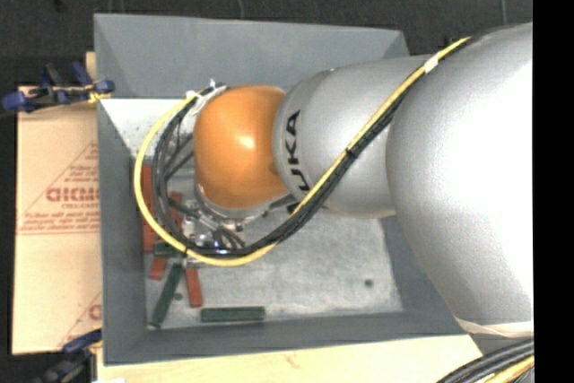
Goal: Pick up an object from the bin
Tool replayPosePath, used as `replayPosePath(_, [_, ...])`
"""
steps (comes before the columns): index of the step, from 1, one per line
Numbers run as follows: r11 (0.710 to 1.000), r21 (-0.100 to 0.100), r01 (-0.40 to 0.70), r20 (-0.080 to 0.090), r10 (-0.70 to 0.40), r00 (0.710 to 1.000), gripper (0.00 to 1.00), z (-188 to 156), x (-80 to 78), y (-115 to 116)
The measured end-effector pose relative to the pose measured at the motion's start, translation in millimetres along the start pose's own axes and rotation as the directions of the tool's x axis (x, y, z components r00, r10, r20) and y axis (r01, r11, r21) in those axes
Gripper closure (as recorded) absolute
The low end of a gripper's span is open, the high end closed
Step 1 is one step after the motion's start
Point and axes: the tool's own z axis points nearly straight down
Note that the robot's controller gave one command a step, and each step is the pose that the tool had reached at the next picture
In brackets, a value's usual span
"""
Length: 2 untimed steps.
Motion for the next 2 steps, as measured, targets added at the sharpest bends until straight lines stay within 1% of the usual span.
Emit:
replayPosePath(1, [1.0, 0.0, -0.008, -0.002, 0.008, 1.0, 1.0, 2.2, 5.5, -3.9])
replayPosePath(2, [1.0, -0.001, -0.024, -0.001, 0.024, 1.0, 1.0, -1.6, -1.1, -4.2])
